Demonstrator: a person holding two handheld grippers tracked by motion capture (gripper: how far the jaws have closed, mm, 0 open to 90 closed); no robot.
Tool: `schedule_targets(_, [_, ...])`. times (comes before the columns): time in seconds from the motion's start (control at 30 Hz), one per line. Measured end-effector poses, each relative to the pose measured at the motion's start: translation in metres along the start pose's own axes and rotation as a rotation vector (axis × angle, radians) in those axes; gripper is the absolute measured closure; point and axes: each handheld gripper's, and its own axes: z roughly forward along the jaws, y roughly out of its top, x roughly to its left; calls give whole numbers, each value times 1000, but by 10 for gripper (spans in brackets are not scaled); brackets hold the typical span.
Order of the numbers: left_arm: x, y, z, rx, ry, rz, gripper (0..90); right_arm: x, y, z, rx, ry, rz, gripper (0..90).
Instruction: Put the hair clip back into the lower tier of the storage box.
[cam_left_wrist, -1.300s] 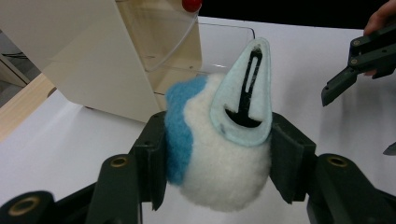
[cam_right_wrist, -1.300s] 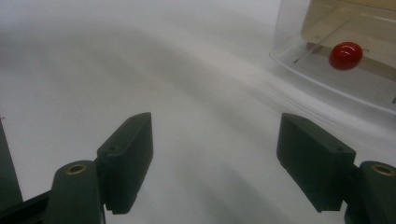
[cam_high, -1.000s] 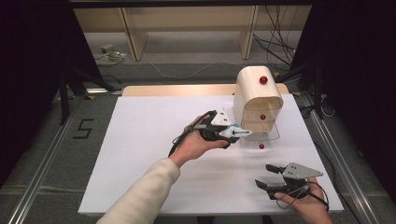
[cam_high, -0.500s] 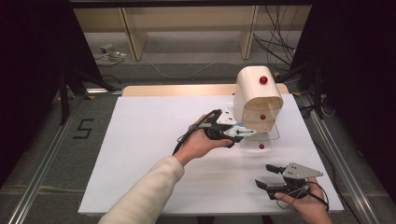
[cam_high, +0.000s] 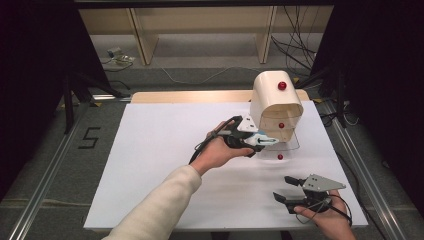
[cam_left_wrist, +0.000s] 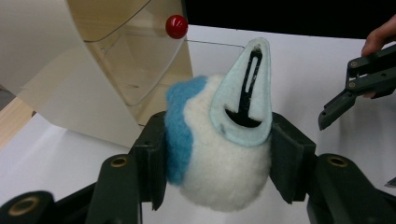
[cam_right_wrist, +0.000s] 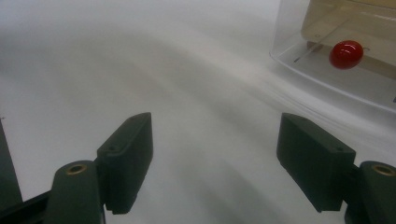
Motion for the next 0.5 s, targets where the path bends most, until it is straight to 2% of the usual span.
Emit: schedule_targets(0.5, [-1, 4, 6, -2, -5, -9, 471, 0, 0, 0, 0, -2, -2, 278])
